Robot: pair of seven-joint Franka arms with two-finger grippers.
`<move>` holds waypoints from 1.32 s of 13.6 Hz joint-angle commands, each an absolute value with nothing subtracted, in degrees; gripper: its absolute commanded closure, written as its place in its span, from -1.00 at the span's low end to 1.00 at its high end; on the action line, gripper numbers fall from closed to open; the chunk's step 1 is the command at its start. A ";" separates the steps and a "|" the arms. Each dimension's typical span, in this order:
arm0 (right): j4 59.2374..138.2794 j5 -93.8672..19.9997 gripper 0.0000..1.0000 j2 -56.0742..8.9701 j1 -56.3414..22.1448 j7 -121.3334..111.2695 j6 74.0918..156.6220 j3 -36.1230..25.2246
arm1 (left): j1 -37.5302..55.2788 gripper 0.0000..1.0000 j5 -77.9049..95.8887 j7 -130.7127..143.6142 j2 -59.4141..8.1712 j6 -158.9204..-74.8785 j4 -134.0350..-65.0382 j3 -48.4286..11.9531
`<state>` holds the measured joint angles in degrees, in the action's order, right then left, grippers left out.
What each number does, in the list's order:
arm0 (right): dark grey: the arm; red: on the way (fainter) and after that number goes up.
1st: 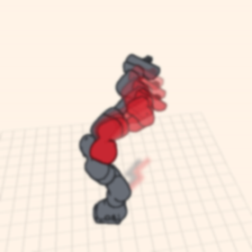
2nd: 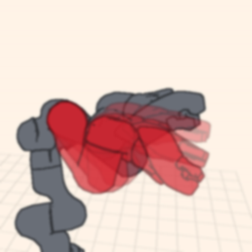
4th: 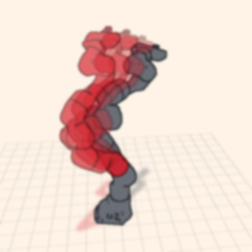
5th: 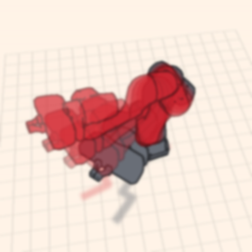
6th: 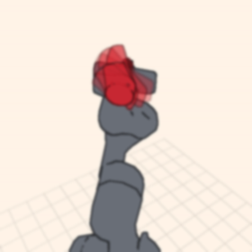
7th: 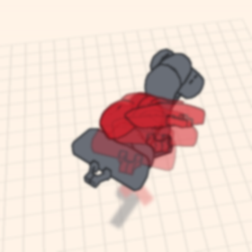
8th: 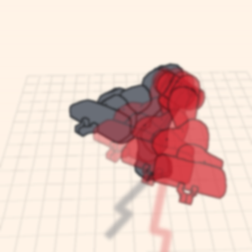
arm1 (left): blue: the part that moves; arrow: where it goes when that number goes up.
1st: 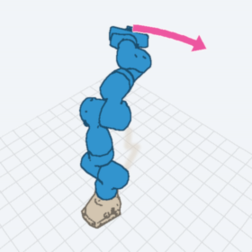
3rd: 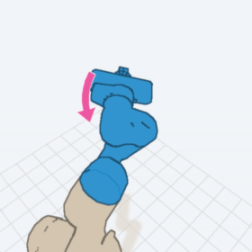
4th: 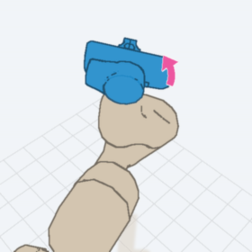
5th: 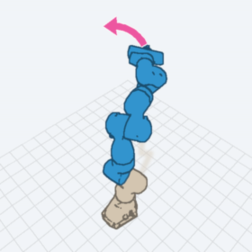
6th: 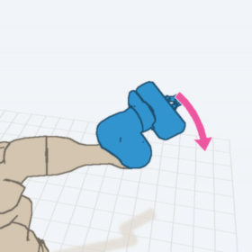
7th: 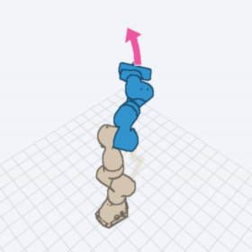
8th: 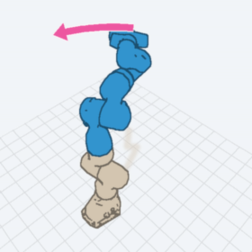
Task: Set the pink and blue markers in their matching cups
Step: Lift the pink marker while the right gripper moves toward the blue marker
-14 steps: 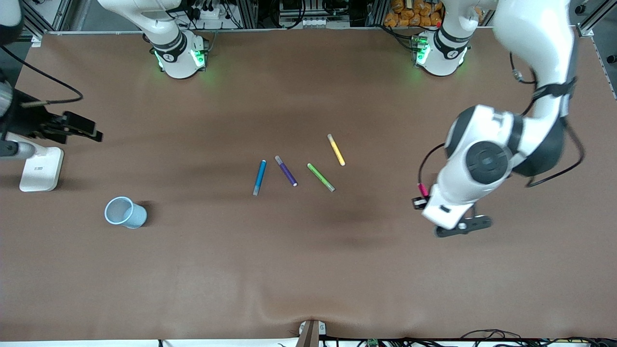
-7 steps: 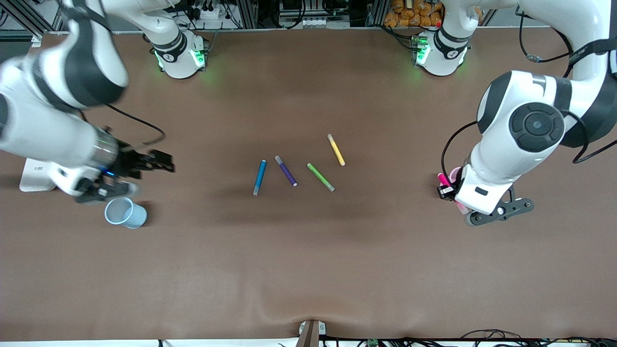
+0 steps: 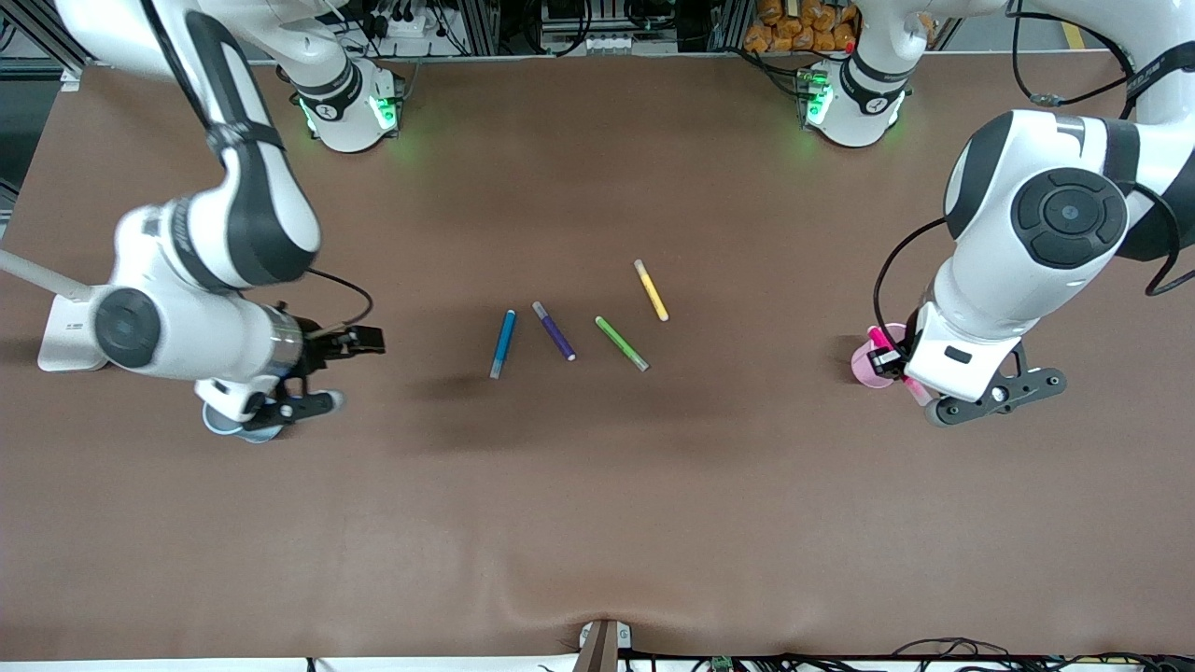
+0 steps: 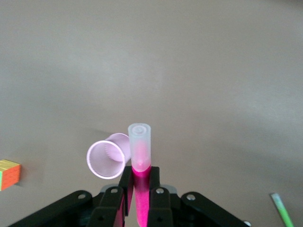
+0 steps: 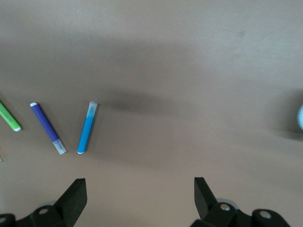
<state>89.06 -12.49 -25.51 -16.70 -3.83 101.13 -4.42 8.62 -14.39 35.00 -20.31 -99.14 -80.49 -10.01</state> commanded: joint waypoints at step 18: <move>102.81 -4.39 -1.00 -35.33 -34.10 30.41 133.39 -5.01 | 5.27 1.00 -18.36 52.20 -18.19 -95.19 -84.81 -10.28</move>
<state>99.13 -5.40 -35.43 -33.20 29.09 128.38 -4.56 5.24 -16.60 49.50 -19.18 -96.17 -83.23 -10.03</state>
